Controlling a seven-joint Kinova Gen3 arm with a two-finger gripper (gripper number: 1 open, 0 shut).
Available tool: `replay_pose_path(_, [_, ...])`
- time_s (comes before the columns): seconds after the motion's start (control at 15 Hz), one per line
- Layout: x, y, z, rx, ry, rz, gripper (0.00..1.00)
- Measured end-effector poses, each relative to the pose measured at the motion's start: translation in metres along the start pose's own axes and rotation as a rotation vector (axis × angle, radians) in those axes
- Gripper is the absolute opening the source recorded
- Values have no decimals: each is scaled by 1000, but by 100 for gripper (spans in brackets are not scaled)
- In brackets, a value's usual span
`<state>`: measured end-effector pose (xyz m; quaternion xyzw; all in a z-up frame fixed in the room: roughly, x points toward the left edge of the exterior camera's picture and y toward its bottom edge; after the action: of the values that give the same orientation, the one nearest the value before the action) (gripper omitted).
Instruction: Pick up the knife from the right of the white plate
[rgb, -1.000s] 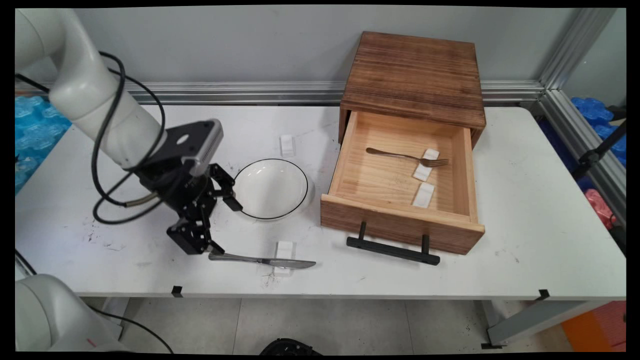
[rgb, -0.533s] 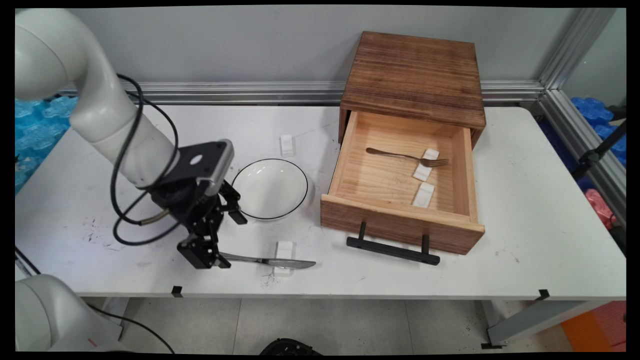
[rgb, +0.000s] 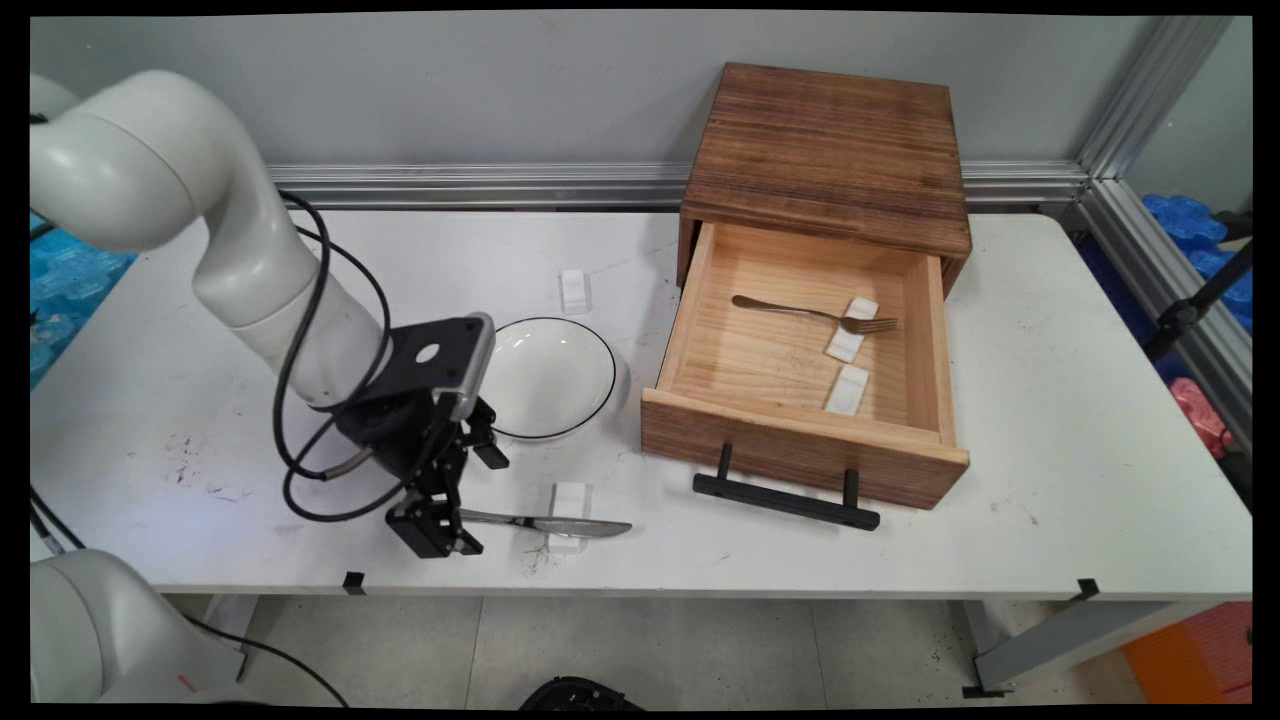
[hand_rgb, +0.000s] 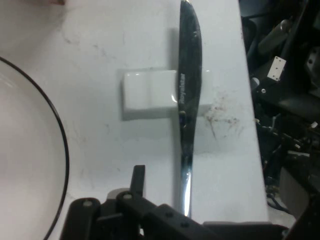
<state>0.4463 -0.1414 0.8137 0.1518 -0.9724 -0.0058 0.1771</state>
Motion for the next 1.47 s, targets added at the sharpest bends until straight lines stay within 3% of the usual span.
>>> replay_pose_path(1.47, [-8, -7, 36, 36, 6, 11, 100])
